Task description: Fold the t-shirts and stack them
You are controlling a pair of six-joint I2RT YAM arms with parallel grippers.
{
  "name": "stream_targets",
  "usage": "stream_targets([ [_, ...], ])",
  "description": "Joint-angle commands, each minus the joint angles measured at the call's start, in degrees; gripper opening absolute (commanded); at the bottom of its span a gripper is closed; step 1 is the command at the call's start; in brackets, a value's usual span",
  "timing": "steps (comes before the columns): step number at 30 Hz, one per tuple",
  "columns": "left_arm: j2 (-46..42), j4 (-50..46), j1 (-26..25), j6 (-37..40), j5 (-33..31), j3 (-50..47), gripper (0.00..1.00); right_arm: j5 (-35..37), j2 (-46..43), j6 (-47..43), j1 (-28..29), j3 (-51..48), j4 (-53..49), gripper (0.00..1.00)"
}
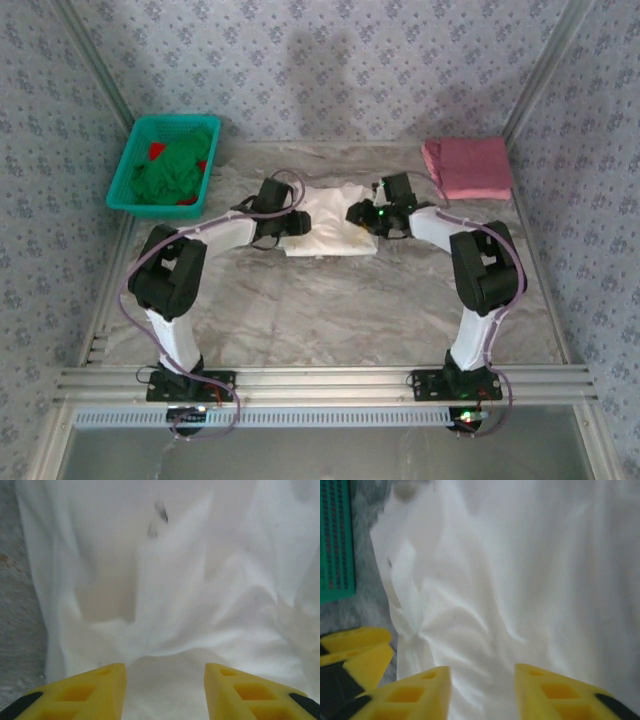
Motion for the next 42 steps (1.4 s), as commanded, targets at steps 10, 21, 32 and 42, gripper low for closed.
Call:
stream_targets([
  [10, 10.69, -5.56, 0.91, 3.41, -2.50, 10.24, 0.45, 4.70, 7.27, -5.61, -4.52, 9.59, -11.58, 0.73],
  [21, 12.71, -2.83, 0.66, 2.50, -1.05, 8.85, 0.45, -0.33, 13.35, -5.59, -2.43, 10.66, -8.28, 0.73],
  [32, 13.79, -3.63, -0.28, 1.60, 0.29, 11.40, 0.45, -2.22, 18.09, -0.78, 1.64, 16.06, -4.50, 0.46],
  [42, 10.77, -4.34, -0.25, 2.31, -1.78, 12.26, 0.56, -0.84, 20.65, -0.98, -0.66, 19.51, -5.60, 0.00],
])
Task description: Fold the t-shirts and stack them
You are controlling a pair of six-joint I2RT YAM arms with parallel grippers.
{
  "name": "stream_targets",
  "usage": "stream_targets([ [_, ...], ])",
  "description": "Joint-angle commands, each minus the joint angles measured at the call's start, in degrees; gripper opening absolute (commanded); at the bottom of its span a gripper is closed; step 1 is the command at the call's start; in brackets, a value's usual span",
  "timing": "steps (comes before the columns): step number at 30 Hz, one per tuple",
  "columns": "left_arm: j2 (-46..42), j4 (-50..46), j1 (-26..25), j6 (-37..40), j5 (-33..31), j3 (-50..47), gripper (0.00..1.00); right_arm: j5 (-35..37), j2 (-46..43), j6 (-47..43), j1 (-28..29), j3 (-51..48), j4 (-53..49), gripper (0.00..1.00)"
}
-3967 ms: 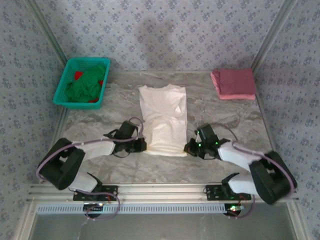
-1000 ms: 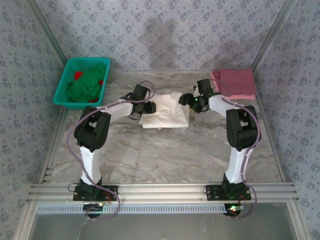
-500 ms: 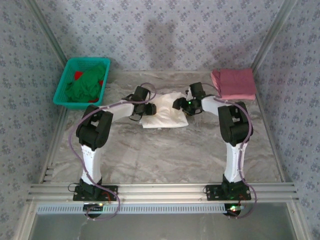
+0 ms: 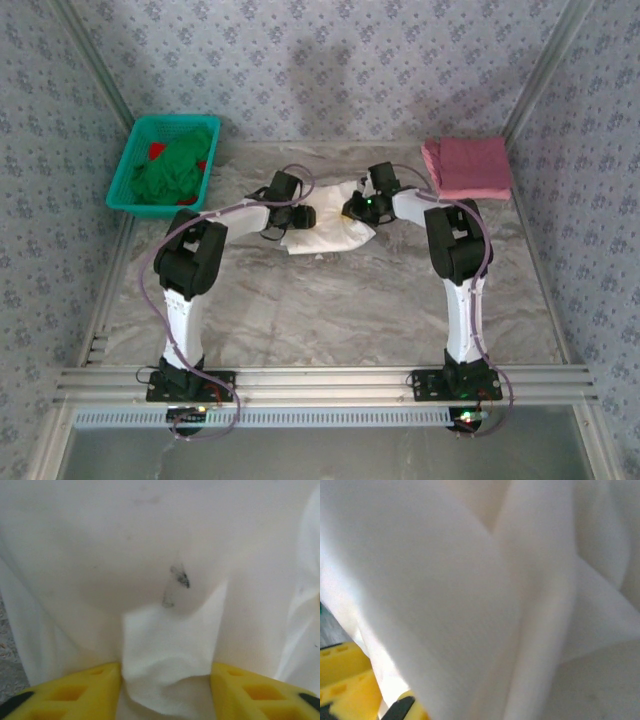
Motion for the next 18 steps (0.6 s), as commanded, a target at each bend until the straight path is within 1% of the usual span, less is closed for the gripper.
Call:
stream_targets([
  [1, -2.64, -1.38, -0.39, 0.14, -0.16, 1.37, 0.59, 1.69, 1.37, -1.17, -1.09, 2.25, -1.89, 0.00],
  [2, -4.23, -1.01, -0.37, 0.06, -0.22, 0.96, 0.63, 2.45, 1.18, -1.21, -1.43, 2.66, -2.62, 0.00],
  [4, -8.39, 0.45, -0.33, -0.12, -1.13, -0.34, 0.74, 4.28, 1.07, -5.27, -2.01, 4.46, -6.07, 0.00],
  [6, -13.25, 2.14, -0.38, -0.12, -1.95, -2.03, 0.75, 4.82, 1.08, -7.92, -2.62, 6.22, -8.41, 0.00],
  [8, -18.49, 4.74, -0.38, 0.10, -2.68, -4.82, 0.83, 6.15, 0.91, -10.89, -2.96, 8.15, -11.36, 0.00],
  [9, -20.60, 5.78, -0.37, 0.14, -3.10, -6.23, 0.84, 7.18, 0.82, -12.52, -3.01, 9.15, -12.97, 0.00],
  [13, -28.09, 9.36, -0.34, 1.43, -4.12, -12.60, 0.85, 12.21, 0.15, -19.74, -3.02, 13.54, -20.59, 0.00],
  [15, -31.41, 12.24, -0.36, 2.01, -4.78, -16.91, 0.85, 16.21, -0.47, -22.59, -3.11, 16.15, -24.88, 0.00],
  [17, -34.19, 15.16, -0.38, 2.75, -5.67, -21.28, 0.86, 19.35, -1.55, -27.96, -3.40, 18.48, -28.03, 0.00],
  [18, -35.06, 15.86, -0.38, 2.98, -6.27, -22.73, 0.89, 21.35, -1.87, -30.83, -3.49, 19.94, -29.72, 0.00],
])
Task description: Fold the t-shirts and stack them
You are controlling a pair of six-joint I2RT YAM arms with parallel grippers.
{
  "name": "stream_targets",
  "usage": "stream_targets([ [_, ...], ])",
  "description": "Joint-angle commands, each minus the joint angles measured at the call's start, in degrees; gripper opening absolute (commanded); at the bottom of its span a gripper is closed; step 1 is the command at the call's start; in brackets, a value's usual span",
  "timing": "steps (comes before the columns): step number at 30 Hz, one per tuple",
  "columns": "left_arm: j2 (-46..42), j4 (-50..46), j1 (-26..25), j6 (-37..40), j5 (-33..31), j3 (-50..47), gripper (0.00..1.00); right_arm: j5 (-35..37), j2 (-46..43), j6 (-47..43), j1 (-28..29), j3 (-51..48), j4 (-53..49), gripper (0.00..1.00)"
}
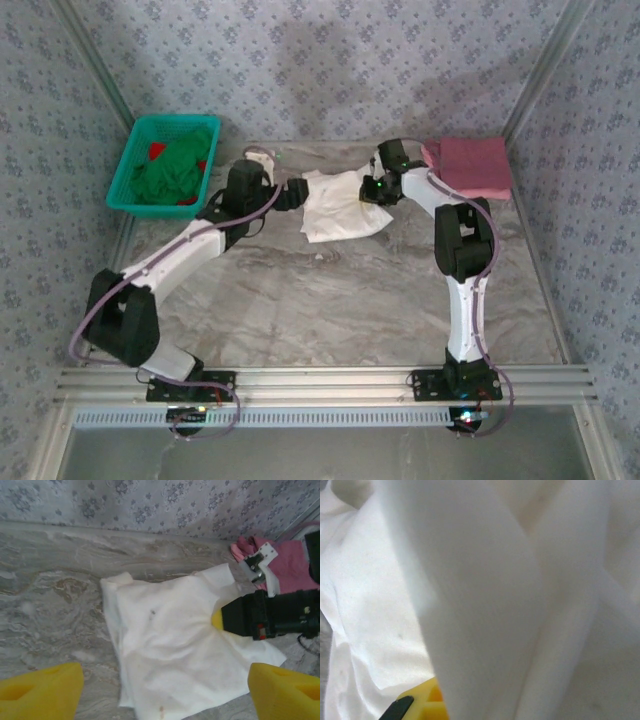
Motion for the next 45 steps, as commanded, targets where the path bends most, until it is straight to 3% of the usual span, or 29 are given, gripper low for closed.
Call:
stream_targets([
  [1, -1.24, 3.18, -0.08, 2.01, -2.27, -5.23, 0.89, 9.24, -2.16, -12.49, -0.61, 5.86, -10.05, 0.00],
  [5, -1.89, 0.25, -0.08, 2.76, -2.22, -5.87, 0.89, 13.71, -1.99, -21.61, -2.45, 11.55, -14.82, 0.00],
  [12, -2.99, 2.30, -0.64, 2.50, -1.05, -8.36, 0.90, 23.16, 1.87, -28.49, -8.75, 28.39, -24.65, 0.00],
  [17, -2.08, 2.50, -1.11, 3.45, -0.06, -8.39, 0.90, 22.69, 6.04, -31.45, -13.39, 38.29, -25.22, 0.00],
  [22, -0.49, 1.84, -1.55, 3.47, 0.28, -8.95, 0.90, 22.20, 9.82, -35.13, -15.83, 42.06, -21.10, 0.00],
  [29, -0.34, 1.93, -1.88, 2.59, 0.02, -10.12, 0.91, 23.55, 12.82, -33.94, -18.49, 43.92, -14.41, 0.00],
  [38, 2.38, 2.40, -1.89, 3.35, -1.22, -9.75, 0.91, 14.22, 14.46, -22.29, -22.55, 49.93, -11.58, 0.00],
  [45, 4.48, 2.21, -1.92, 3.20, -0.65, -9.68, 0.92, 15.98, 16.64, -21.13, -24.58, 50.39, -7.66, 0.00],
])
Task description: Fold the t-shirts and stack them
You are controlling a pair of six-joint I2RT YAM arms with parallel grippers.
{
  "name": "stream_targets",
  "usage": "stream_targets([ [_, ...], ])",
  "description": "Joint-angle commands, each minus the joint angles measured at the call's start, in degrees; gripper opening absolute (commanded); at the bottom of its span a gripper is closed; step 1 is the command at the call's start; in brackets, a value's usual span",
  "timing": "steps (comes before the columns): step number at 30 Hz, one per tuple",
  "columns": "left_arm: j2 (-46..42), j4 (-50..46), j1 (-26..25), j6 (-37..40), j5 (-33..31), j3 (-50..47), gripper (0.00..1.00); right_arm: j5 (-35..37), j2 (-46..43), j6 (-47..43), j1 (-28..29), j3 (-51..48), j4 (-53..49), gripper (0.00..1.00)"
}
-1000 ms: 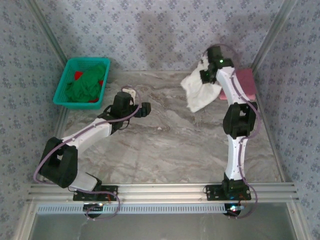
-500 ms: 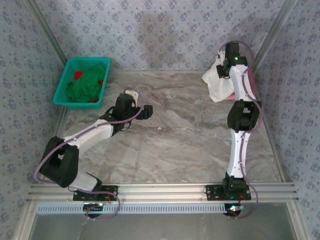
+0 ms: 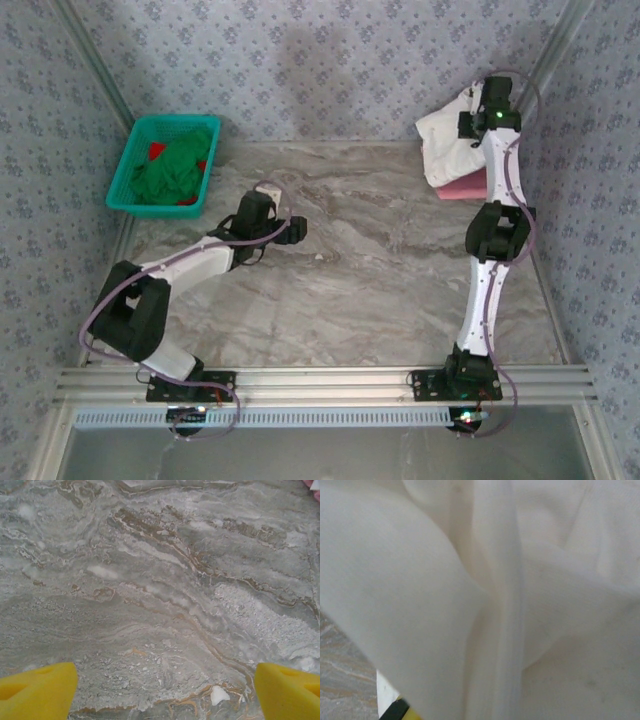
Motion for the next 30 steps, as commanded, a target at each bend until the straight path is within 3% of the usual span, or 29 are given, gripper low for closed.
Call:
stream_targets([
  [1, 0.06, 0.50, -0.47, 0.67, 0.06, 0.10, 0.92, 0.44, 2.14, 1.64, -0.99, 2.57, 5.00, 0.00],
  [6, -3.73, -2.07, -0.47, 1.64, -2.32, -0.60, 0.92, 8.06, 6.01, -2.65, -2.05, 2.69, 6.77, 0.00],
  [9, -7.63, -3.85, -0.47, 2.51, -4.48, -1.05, 0.92, 8.32, 7.32, -0.32, -3.40, 3.76, 8.97, 0.00],
  [12, -12.00, -5.68, -0.43, 3.43, -6.74, -1.53, 0.93, 13.50, 7.52, 1.65, -3.48, 3.98, 10.86, 0.01],
  [13, -13.30, -6.03, -0.38, 3.71, -7.53, -1.78, 0.93, 15.26, 7.48, 2.09, -3.39, 3.98, 11.27, 0.19],
  [15, -16.37, -6.87, -0.29, 3.81, -9.58, -2.50, 0.94, 19.99, 7.28, 3.01, -3.12, 4.13, 11.82, 0.67],
  [16, -17.55, -7.08, -0.23, 4.06, -10.22, -2.85, 0.94, 21.07, 6.97, 3.23, -3.00, 4.40, 11.56, 0.81],
  [17, -19.04, -7.11, -0.28, 4.24, -11.09, -3.37, 0.94, 22.05, 6.22, 3.30, -2.91, 4.29, 11.34, 0.87],
  [22, -24.12, -5.56, 0.48, 6.04, -20.68, -7.13, 0.98, 25.04, -1.00, 7.62, -2.50, -0.55, 8.93, 0.98],
  [25, -25.47, 2.20, 2.03, 8.92, -30.69, -12.49, 0.98, 21.69, -11.34, 13.59, -1.98, -13.74, 9.73, 1.00],
  [27, -25.40, 6.48, 6.54, 7.96, -31.93, -15.59, 0.98, 18.98, -21.36, 18.19, -1.07, -29.09, 14.62, 1.00],
  [30, -24.74, 5.63, 14.06, 3.92, -31.47, -16.90, 0.98, 17.20, -38.15, 20.14, 2.39, -55.33, 28.25, 1.00],
])
